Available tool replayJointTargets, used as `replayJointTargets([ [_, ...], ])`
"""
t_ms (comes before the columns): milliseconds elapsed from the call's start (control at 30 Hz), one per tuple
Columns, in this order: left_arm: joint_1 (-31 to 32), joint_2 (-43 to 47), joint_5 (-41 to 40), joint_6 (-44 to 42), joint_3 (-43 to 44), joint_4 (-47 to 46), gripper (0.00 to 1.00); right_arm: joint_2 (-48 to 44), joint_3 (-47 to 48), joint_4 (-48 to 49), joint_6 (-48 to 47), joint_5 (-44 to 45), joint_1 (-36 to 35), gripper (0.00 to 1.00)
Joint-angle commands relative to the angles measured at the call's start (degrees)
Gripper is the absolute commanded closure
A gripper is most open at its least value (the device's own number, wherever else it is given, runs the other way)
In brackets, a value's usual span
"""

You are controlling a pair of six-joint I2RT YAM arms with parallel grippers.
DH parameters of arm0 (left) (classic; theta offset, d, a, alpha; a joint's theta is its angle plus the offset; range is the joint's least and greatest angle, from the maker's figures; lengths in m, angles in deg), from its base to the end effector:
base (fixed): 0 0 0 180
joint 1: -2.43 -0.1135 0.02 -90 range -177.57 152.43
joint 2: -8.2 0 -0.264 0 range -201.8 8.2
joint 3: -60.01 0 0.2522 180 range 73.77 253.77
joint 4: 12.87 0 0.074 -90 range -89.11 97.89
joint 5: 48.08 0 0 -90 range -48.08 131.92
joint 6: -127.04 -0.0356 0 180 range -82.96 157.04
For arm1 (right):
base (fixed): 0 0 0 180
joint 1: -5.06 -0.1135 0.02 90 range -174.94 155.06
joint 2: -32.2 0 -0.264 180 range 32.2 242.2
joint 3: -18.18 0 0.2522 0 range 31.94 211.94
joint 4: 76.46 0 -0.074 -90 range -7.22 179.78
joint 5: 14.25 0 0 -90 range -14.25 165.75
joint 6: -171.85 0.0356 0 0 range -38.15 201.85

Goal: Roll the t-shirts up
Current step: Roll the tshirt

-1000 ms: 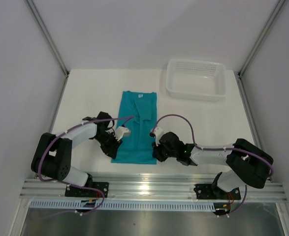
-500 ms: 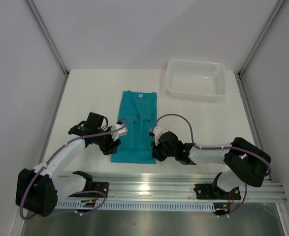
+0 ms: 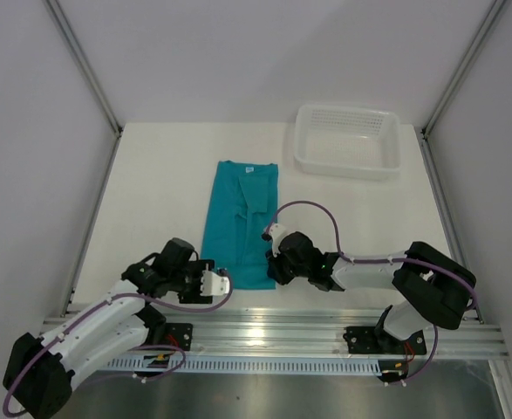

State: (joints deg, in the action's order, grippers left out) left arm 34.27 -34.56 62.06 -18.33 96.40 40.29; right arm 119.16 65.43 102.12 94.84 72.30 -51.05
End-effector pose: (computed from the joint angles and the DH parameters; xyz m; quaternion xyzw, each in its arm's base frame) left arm 0.1051 -0.0797 0.1722 0.6885 0.6562 -0.1124 0.2877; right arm 0.1558 0.2357 0.1439 -0.3460 0.8418 0.2571 0.3250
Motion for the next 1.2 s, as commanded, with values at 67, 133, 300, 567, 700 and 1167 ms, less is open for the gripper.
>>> replayJointTargets([
  [67, 5.34, -5.92, -9.23, -3.78, -3.64, -8.63, 0.32, 0.23, 0.78, -2.32, 0.19, 1.86, 0.13, 0.85],
  [133, 5.43, -6.72, -10.29, -3.43, -2.77, -9.25, 0.32, -0.38, 0.17, -1.97, 0.45, 1.95, 0.04, 0.85],
  [300, 5.43, -4.88, -11.35, -5.44, -5.49, -10.13, 0.32, -1.26, -0.01, -2.32, 0.02, 1.6, 0.04, 0.85],
  [567, 5.52, -4.61, -13.29, -5.71, -6.64, -10.66, 0.5, -2.14, 0.17, -2.84, -2.35, 0.54, -0.04, 0.84],
  [700, 5.43, -4.35, -12.49, -5.1, -6.02, -9.87, 0.8, -6.69, -0.54, -4.16, -6.21, 1.24, -0.83, 0.82],
  [1167, 5.34, -5.05, -5.74, -0.17, -2.16, -6.7, 0.99, -30.51, 1.22, -8.31, -22.99, 10.66, -0.31, 0.32],
])
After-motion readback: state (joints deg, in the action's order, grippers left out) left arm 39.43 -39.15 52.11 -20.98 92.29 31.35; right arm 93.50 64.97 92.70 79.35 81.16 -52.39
